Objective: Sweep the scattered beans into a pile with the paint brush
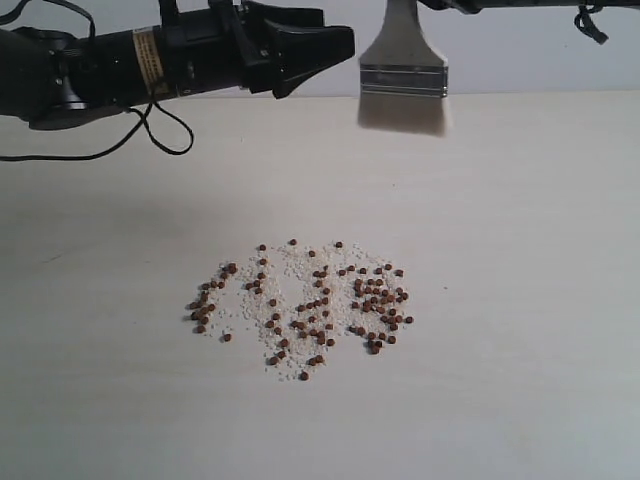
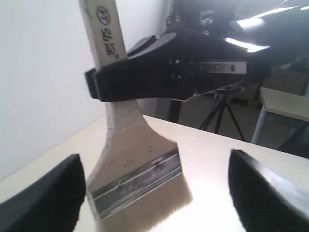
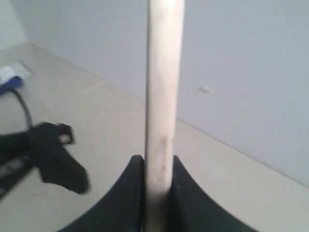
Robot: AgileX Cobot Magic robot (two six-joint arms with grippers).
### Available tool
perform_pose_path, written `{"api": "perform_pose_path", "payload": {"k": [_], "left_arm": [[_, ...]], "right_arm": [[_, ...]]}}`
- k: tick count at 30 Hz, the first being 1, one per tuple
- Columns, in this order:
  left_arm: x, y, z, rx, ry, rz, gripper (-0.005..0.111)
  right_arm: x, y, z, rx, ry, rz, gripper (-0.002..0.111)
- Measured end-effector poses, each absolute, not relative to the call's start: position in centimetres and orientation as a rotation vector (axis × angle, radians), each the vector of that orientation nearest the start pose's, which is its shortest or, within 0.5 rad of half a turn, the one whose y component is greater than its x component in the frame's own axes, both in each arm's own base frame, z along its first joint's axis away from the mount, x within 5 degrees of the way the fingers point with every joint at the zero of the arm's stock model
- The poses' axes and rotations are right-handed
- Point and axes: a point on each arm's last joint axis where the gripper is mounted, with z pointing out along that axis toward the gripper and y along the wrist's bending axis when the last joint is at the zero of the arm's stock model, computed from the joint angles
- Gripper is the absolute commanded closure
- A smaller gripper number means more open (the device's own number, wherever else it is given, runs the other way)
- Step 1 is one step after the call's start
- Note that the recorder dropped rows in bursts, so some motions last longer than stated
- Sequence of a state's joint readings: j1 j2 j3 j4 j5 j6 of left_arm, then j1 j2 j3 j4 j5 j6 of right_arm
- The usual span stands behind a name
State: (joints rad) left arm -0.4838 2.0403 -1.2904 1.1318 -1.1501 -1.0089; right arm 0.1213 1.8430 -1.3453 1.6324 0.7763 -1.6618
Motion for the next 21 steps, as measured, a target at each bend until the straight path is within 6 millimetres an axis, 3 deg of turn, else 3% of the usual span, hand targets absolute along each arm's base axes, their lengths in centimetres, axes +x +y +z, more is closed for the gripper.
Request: {"api": "perform_pose_path", "payload": {"k": [2, 5, 13, 17, 21], "left_arm": [[34.9, -25.5, 22.4, 0.953, 1.385, -1.269, 0.065], [36.3, -23.8, 22.1, 0.895, 1.460, -1.215, 0.106], [37.9, -19.5, 23.4, 0.785, 1.688, -0.975, 0.107], [36.8, -17.5, 24.7, 0.684, 1.805, -0.696, 0.107], [33.7, -14.9, 26.8, 0.566, 1.823, -0.498, 0.107]], "right_arm": [[40.7, 10.7, 27.8, -0.628, 1.835, 0.694, 0.108], [41.1, 9.7, 27.7, -0.604, 1.882, 0.514, 0.108], [40.8, 7.8, 30.0, -0.503, 1.898, 0.267, 0.108], [40.4, 7.3, 31.1, -0.453, 1.893, 0.168, 0.108], [39.3, 8.5, 32.8, -0.458, 1.861, 0.115, 0.108]]}}
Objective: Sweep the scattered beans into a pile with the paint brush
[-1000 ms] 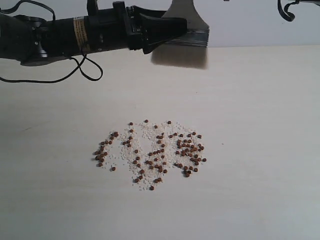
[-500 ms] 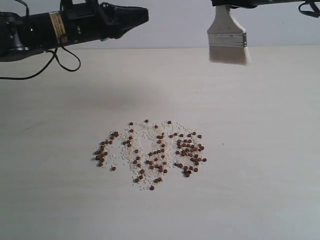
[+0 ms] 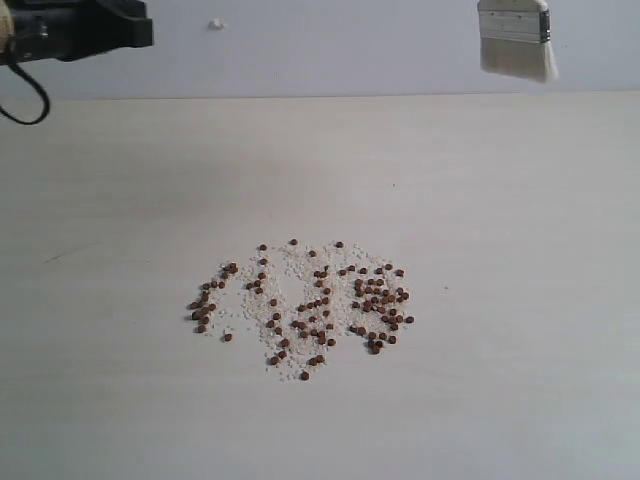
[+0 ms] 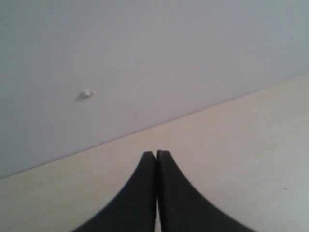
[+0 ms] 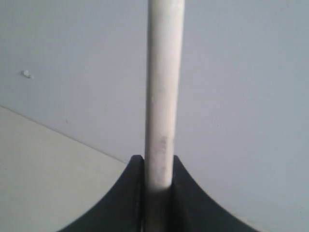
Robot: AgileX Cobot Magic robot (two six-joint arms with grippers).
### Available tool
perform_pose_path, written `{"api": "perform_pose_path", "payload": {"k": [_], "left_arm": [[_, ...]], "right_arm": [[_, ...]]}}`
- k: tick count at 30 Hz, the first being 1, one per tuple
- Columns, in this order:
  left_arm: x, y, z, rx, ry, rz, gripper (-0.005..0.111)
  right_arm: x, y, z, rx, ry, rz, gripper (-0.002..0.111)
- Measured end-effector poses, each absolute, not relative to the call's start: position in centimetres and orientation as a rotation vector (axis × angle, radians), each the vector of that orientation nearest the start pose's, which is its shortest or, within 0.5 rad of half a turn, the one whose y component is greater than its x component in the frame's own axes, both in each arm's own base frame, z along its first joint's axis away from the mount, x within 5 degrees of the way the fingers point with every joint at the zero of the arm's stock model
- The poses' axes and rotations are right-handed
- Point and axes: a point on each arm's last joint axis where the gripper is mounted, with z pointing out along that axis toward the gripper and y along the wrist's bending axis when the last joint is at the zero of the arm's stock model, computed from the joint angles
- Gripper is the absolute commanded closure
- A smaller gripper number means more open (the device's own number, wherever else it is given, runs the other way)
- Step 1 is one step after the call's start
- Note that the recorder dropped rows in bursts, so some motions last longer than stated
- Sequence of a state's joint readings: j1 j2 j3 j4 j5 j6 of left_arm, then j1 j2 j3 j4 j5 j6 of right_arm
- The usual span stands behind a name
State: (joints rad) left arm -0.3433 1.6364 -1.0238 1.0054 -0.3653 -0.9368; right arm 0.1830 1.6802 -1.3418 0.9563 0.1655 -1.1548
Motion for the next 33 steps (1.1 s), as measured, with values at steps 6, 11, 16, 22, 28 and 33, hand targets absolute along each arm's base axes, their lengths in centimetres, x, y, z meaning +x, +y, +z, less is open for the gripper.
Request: {"api": "perform_pose_path", "payload": {"k": [6, 11, 16, 22, 28, 33], "left_arm": [[23.5, -9.3, 29.7, 0.335, 1.579, -0.356, 0.107], [14.8, -4.3, 27.6, 0.172, 1.464, -0.192, 0.107], [9.6, -1.9, 26.7, 0.132, 1.303, -0.136, 0.107], [6.9, -0.9, 26.3, 0.096, 1.216, -0.161, 0.107], [6.7, -0.3, 24.6, 0.039, 1.294, -0.148, 0.107], [6.9, -0.2, 22.8, -0.011, 1.384, -0.187, 0.107]], "right_arm": [[36.1, 11.7, 34.9, -0.566, 1.797, 0.108, 0.108], [34.4, 11.5, 35.1, -0.557, 1.799, 0.121, 0.108], [33.9, 11.4, 34.7, -0.556, 1.819, 0.131, 0.108], [33.8, 11.5, 34.6, -0.570, 1.833, 0.143, 0.108], [33.4, 11.6, 35.1, -0.573, 1.813, 0.141, 0.108], [30.9, 12.3, 37.6, -0.570, 1.677, 0.115, 0.108]]}}
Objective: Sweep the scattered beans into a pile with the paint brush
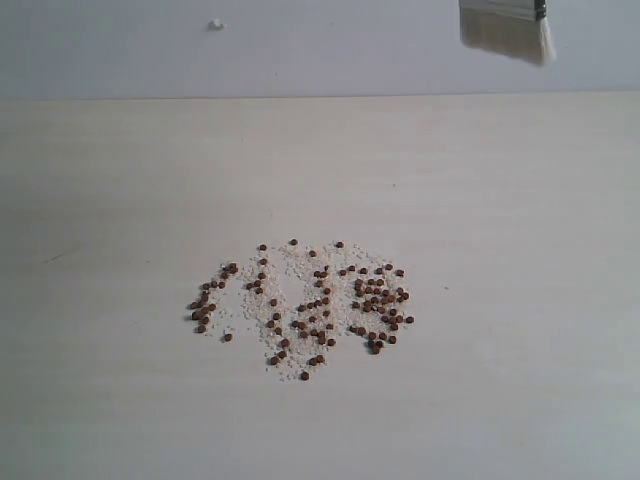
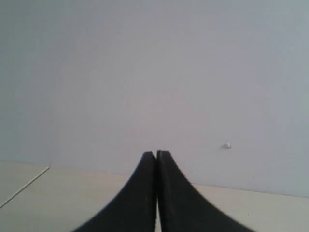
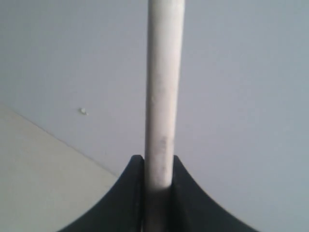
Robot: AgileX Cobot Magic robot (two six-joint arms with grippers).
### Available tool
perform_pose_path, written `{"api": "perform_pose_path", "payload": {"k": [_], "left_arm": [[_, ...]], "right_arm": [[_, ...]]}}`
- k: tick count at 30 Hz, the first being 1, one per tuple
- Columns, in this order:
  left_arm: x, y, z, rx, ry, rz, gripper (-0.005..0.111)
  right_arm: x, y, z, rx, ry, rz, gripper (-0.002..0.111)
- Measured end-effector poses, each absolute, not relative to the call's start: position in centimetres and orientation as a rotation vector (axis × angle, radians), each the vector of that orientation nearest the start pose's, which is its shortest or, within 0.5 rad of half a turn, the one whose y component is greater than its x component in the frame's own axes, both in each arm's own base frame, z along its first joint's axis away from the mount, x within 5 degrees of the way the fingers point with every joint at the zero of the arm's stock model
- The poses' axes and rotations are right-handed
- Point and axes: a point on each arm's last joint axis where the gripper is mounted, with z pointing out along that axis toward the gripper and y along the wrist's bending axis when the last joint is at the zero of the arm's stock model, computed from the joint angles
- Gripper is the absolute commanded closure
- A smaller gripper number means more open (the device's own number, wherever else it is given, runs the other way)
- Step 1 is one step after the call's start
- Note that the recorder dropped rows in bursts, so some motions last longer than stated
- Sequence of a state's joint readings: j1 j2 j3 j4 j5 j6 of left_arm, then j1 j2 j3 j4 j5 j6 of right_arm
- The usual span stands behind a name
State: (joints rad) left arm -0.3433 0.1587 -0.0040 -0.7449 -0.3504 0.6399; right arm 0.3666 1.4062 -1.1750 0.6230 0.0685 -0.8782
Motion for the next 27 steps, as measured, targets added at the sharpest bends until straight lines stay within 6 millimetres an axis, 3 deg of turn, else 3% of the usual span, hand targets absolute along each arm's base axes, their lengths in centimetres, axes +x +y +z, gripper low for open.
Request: {"api": "perform_pose_path", "payload": {"k": [5, 18, 27], "left_arm": [[6.9, -0.5, 22.3, 0.000, 1.436, -0.226, 0.107], [6.8, -1.8, 21.0, 0.174, 1.575, -0.269, 0.107], [6.7, -1.9, 20.9, 0.180, 1.582, -0.273, 0.107]], "right_arm": [[28.1, 12.4, 39.1, -0.537, 1.563, 0.101, 0.108], [20.5, 10.1, 39.5, -0.466, 1.385, 0.083, 0.108], [17.3, 8.5, 40.2, -0.408, 1.331, 0.135, 0.108]]}}
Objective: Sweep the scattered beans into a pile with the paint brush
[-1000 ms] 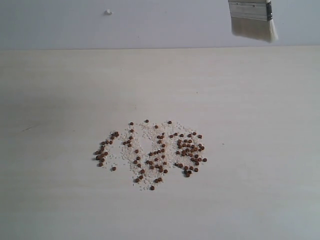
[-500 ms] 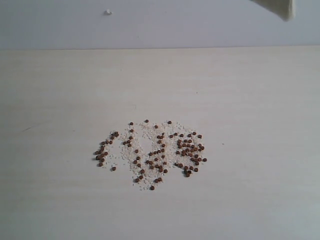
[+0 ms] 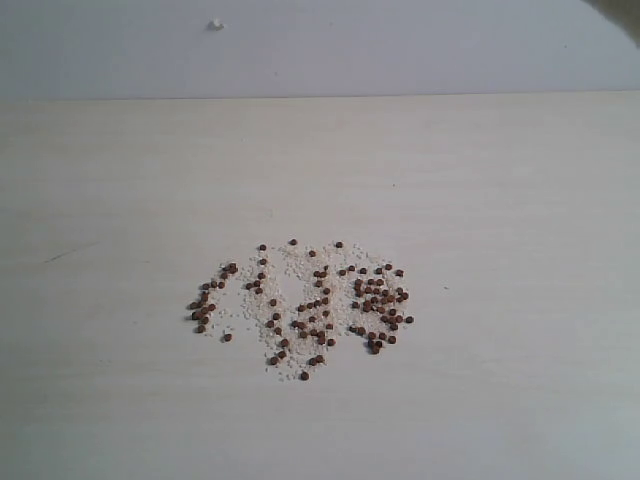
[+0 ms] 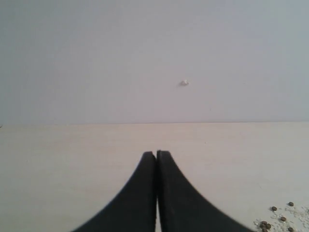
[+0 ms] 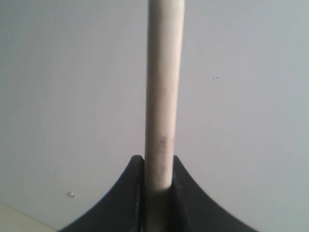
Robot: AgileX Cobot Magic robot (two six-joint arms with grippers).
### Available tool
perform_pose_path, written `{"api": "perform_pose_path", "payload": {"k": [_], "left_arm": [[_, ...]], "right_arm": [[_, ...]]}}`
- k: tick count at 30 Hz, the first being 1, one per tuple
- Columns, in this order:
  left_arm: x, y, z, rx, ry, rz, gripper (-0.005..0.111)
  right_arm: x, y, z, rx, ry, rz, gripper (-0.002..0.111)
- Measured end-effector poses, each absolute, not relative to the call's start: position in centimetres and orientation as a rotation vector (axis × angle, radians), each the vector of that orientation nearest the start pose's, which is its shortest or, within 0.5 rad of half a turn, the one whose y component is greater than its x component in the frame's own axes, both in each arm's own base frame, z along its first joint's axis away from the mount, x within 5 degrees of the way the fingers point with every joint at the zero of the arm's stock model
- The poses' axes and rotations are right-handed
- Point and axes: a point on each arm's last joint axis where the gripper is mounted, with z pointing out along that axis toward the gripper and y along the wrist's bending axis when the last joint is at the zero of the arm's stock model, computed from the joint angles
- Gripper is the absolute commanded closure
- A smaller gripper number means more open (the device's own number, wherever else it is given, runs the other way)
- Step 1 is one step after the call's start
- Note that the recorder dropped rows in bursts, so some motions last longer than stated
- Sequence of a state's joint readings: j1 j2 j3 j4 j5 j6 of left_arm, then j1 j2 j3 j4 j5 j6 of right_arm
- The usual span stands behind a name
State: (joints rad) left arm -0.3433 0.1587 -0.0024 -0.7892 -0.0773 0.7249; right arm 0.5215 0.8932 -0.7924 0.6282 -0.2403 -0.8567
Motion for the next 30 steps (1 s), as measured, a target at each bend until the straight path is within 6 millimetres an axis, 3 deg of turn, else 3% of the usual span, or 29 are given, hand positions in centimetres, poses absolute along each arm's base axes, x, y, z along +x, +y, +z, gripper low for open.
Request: {"api": "perform_pose_path", "payload": {"k": [13, 17, 24, 30], "left_arm": [[6.7, -1.9, 20.9, 0.179, 1.579, -0.274, 0.107], [6.1, -1.7, 21.4, 0.200, 1.503, -0.254, 0.107], [5.4, -1.9, 21.8, 0.701, 1.271, 0.270, 0.107], [5.4, -1.9, 20.3, 0.857, 1.373, 0.340, 0.107]], "right_arm": [[17.2, 8.6, 40.0, -0.420, 1.357, 0.171, 0.108], [17.2, 8.6, 40.0, -0.420, 1.357, 0.171, 0.108], [17.2, 8.6, 40.0, -0.420, 1.357, 0.171, 0.108], [17.2, 8.6, 40.0, -0.420, 1.357, 0.171, 0.108]]}}
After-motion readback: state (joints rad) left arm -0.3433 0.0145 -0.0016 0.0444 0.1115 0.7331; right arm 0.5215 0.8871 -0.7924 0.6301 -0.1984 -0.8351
